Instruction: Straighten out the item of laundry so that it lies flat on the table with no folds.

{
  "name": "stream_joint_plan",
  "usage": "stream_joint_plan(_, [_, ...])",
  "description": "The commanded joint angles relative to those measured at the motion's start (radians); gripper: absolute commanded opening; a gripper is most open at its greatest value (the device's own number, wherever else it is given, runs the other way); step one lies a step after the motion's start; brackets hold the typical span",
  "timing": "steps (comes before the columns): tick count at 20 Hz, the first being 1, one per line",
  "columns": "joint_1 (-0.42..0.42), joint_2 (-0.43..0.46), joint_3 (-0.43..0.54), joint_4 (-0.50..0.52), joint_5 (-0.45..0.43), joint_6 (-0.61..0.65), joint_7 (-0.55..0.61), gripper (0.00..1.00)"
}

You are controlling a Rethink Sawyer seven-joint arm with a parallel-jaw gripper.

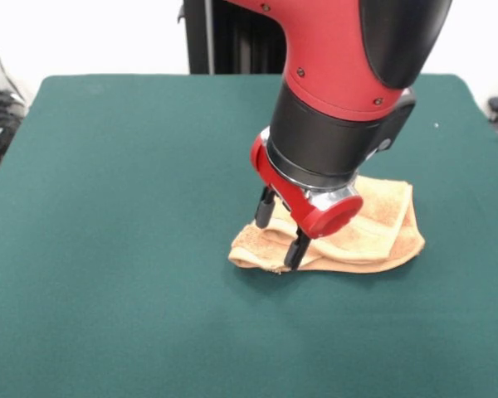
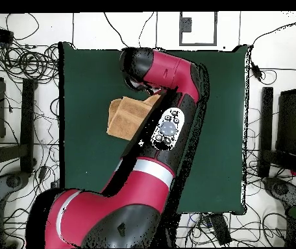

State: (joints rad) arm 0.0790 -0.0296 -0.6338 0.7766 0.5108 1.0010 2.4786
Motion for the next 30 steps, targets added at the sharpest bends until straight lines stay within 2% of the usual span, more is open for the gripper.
stream_joint_plan(1, [0.022,0.058,0.135,0.154,0.026,-0.08,0.248,1.0])
stream_joint_plan(10, [0.036,0.063,0.141,0.186,0.044,-0.142,0.289,1.0])
stream_joint_plan(20, [0.033,0.074,0.184,0.22,0.104,-0.244,0.309,1.0])
stream_joint_plan(30, [0.034,0.069,0.209,0.251,0.168,-0.261,0.323,1.0])
